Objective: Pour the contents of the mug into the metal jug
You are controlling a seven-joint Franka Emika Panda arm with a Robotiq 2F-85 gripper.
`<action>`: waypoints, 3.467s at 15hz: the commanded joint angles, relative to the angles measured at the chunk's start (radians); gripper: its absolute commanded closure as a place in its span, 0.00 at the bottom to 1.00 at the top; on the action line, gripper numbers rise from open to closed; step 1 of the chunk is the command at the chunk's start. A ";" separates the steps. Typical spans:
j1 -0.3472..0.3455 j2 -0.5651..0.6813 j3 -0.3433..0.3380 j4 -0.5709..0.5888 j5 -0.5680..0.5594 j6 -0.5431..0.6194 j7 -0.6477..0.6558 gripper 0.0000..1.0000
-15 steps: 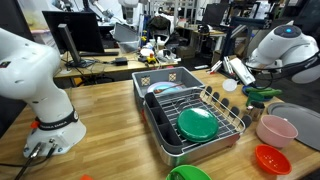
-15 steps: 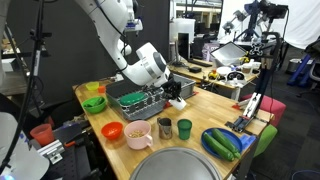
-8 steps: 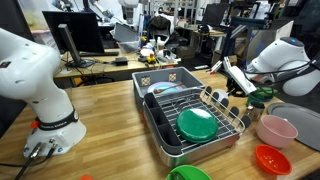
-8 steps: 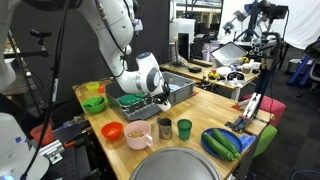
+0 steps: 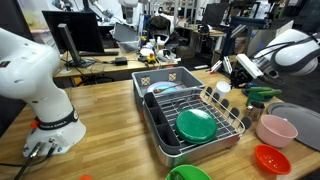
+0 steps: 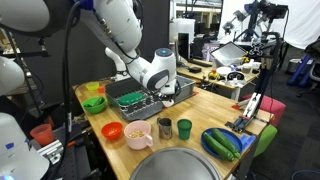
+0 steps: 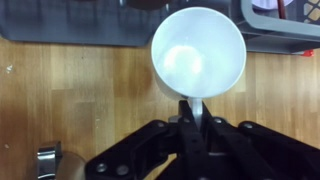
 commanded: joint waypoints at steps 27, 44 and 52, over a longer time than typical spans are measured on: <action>0.709 -0.085 -0.737 0.250 0.868 -0.406 -0.399 0.38; 0.794 -0.355 -0.873 -0.002 0.828 -0.167 -0.391 0.00; 0.797 -0.356 -0.874 -0.007 0.828 -0.161 -0.390 0.00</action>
